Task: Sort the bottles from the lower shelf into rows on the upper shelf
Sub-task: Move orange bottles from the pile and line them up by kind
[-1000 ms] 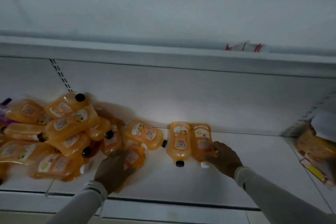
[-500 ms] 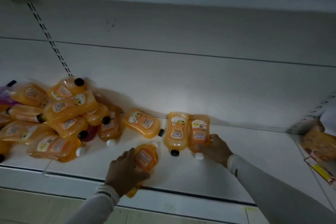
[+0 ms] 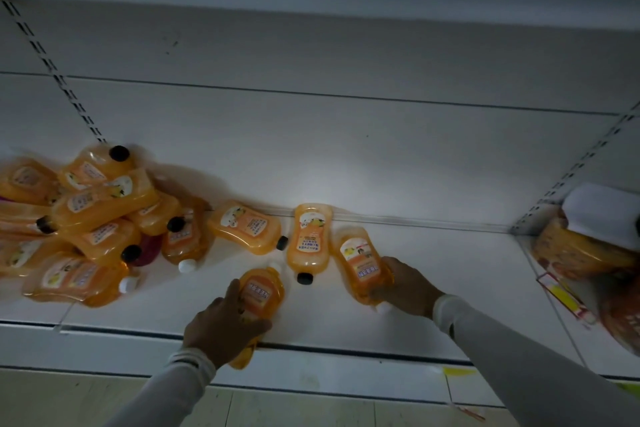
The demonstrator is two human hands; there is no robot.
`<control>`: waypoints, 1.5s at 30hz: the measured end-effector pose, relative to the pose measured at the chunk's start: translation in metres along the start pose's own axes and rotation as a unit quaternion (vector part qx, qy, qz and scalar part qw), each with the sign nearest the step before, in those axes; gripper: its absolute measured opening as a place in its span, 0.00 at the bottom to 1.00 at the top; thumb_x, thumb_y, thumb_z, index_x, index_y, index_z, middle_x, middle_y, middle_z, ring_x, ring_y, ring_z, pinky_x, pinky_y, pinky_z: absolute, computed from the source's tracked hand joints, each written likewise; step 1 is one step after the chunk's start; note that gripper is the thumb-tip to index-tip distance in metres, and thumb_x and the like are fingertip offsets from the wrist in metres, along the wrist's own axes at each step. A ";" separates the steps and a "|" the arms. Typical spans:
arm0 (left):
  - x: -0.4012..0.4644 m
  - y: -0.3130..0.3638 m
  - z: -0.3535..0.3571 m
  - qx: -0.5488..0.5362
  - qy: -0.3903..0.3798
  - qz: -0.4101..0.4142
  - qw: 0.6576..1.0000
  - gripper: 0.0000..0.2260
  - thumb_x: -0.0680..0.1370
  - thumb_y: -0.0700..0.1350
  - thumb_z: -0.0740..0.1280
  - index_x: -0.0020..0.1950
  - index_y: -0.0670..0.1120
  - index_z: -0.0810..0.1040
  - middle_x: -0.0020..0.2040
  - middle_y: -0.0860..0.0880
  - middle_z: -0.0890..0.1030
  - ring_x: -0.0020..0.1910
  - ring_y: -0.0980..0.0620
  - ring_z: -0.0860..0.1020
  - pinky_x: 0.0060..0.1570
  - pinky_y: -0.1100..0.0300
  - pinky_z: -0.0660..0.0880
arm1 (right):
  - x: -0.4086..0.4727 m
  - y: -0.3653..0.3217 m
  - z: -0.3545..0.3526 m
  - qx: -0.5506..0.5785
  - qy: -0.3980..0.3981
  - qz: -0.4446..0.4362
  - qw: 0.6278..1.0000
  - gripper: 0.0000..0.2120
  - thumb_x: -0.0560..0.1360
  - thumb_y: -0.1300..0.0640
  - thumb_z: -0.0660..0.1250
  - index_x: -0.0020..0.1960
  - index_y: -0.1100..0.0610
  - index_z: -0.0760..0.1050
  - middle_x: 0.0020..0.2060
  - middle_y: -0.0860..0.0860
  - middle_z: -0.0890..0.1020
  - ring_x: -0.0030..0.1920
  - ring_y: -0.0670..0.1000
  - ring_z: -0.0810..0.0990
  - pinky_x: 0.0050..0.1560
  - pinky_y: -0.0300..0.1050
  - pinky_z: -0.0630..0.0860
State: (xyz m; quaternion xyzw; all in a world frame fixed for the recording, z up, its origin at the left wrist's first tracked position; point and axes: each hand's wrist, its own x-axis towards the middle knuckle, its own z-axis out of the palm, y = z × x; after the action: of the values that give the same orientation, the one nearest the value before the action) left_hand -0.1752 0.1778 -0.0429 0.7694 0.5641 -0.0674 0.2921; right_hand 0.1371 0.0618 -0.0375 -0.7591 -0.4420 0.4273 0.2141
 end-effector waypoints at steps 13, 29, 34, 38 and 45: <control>-0.002 0.010 0.009 -0.022 -0.003 0.003 1.000 0.44 0.69 0.69 0.66 0.77 0.50 0.53 0.66 0.48 0.74 0.61 0.47 0.75 0.61 0.49 0.73 | 0.000 0.012 -0.024 -0.219 0.006 0.016 0.976 0.48 0.66 0.47 0.77 0.78 0.52 0.55 0.72 0.51 0.68 0.70 0.54 0.70 0.69 0.51 0.70; -0.002 0.013 0.004 -0.032 -0.021 -0.016 0.999 0.45 0.67 0.70 0.66 0.76 0.51 0.53 0.66 0.50 0.73 0.61 0.47 0.75 0.62 0.49 0.72 | 0.011 0.020 -0.013 -0.033 0.182 0.087 0.979 0.11 0.80 0.53 0.61 0.58 0.56 0.75 0.53 0.53 0.82 0.52 0.54 0.79 0.57 0.50 0.76; 0.005 0.018 -0.004 -0.073 -0.031 -0.049 0.996 0.36 0.69 0.67 0.67 0.68 0.46 0.64 0.58 0.48 0.77 0.53 0.47 0.76 0.58 0.52 0.72 | 0.032 0.013 -0.003 0.059 0.136 0.103 0.984 0.26 0.70 0.33 0.68 0.56 0.53 0.76 0.48 0.50 0.83 0.47 0.51 0.83 0.49 0.48 0.80; 0.013 0.017 -0.010 -0.157 -0.089 -0.077 0.980 0.34 0.61 0.71 0.70 0.54 0.46 0.76 0.51 0.48 0.81 0.49 0.49 0.80 0.54 0.52 0.77 | 0.041 0.009 0.000 0.146 0.105 0.152 0.972 0.25 0.66 0.40 0.77 0.55 0.54 0.79 0.49 0.54 0.85 0.49 0.55 0.84 0.55 0.54 0.81; 0.022 0.011 -0.007 -0.228 -0.158 -0.056 0.959 0.15 0.69 0.55 0.76 0.48 0.48 0.79 0.47 0.49 0.84 0.47 0.50 0.81 0.50 0.56 0.79 | 0.026 0.003 0.018 0.239 0.089 0.157 0.954 0.22 0.65 0.47 0.79 0.53 0.58 0.82 0.45 0.55 0.87 0.45 0.56 0.86 0.45 0.51 0.84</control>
State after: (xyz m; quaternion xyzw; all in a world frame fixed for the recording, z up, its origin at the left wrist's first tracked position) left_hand -0.1592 0.1974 -0.0431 0.6292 0.5529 -0.0739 0.5412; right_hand 0.1296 0.0819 -0.0614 -0.7804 -0.1817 0.4793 0.3580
